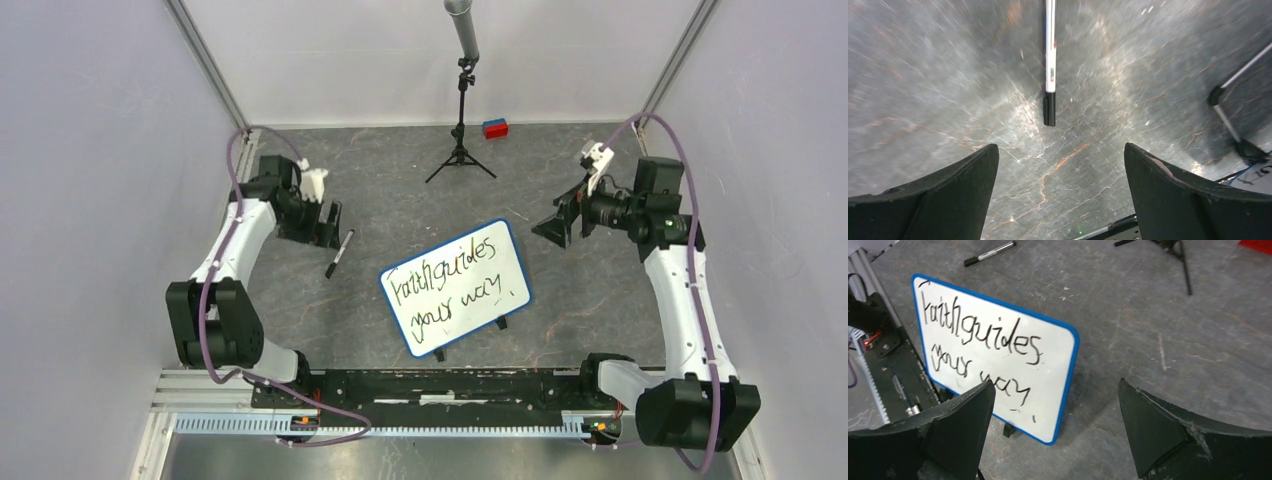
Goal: Write a sentence on the whiteboard
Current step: Reset both arms
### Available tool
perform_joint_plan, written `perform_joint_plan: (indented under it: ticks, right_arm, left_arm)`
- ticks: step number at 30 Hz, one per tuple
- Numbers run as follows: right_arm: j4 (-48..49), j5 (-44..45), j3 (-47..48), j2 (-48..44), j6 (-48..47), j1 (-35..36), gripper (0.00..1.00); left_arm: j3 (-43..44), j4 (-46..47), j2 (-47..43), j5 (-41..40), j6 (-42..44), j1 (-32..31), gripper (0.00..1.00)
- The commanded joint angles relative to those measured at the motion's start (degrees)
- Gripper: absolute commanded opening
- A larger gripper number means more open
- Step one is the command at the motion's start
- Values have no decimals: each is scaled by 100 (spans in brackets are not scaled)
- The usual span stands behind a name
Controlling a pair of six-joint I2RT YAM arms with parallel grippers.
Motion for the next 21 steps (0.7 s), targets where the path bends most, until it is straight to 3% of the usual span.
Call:
perform_joint_plan:
  ticks: [1, 10, 15, 21]
  right_arm:
    - [-462, 198, 849, 312, -568, -333, 98]
    - [-1221, 148, 1713, 1236, -1617, -1721, 98]
    - [-1376, 184, 1434, 1686, -2133, -2299, 98]
    - [-1136, 561, 792, 1796, -2463, -2372, 98]
  left_arm:
    - [1134, -729, -406, 422, 364, 148, 100]
    - [2441, -862, -334, 1052, -30, 1172, 100]
    - [2080, -680, -201, 1181, -82, 1675, 100]
    - [1200, -149, -485, 1212, -297, 1799, 100]
